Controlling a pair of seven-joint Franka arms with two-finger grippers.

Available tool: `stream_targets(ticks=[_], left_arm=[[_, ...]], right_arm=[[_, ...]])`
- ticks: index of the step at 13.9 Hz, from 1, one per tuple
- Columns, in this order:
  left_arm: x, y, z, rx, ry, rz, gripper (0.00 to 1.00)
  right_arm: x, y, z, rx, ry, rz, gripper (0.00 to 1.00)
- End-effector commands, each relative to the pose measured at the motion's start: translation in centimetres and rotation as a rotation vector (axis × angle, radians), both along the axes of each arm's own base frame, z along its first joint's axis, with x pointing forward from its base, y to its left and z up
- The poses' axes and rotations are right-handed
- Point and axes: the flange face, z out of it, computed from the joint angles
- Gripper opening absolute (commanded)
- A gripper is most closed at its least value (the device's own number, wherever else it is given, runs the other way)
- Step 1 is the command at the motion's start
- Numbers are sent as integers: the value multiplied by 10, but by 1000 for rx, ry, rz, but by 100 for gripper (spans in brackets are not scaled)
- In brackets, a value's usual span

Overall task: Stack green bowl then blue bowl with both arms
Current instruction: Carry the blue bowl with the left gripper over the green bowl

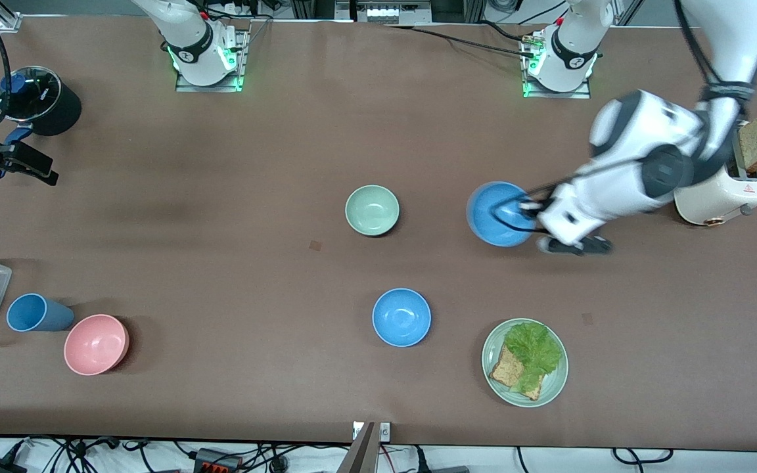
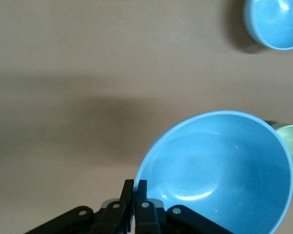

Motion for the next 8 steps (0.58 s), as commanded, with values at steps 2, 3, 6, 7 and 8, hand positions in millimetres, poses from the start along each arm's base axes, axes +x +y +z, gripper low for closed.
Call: stream_targets(ticks=[2, 3, 6, 7, 8], left_arm=[[-51, -92, -1, -13, 7, 246, 1], [-70, -121, -9, -26, -5, 319, 1], [-115, -186, -26, -54, 5, 420, 1], [-116, -189, -28, -66, 10, 439, 1], [-123, -200, -30, -81, 12, 445, 1]], right_arm=[[-5, -2, 1, -2, 0, 13, 100], [-5, -2, 0, -2, 1, 13, 100], [-5, -2, 0, -2, -1, 13, 100], [-5, -2, 0, -2, 0, 12, 100], [-5, -2, 0, -2, 1, 13, 100]])
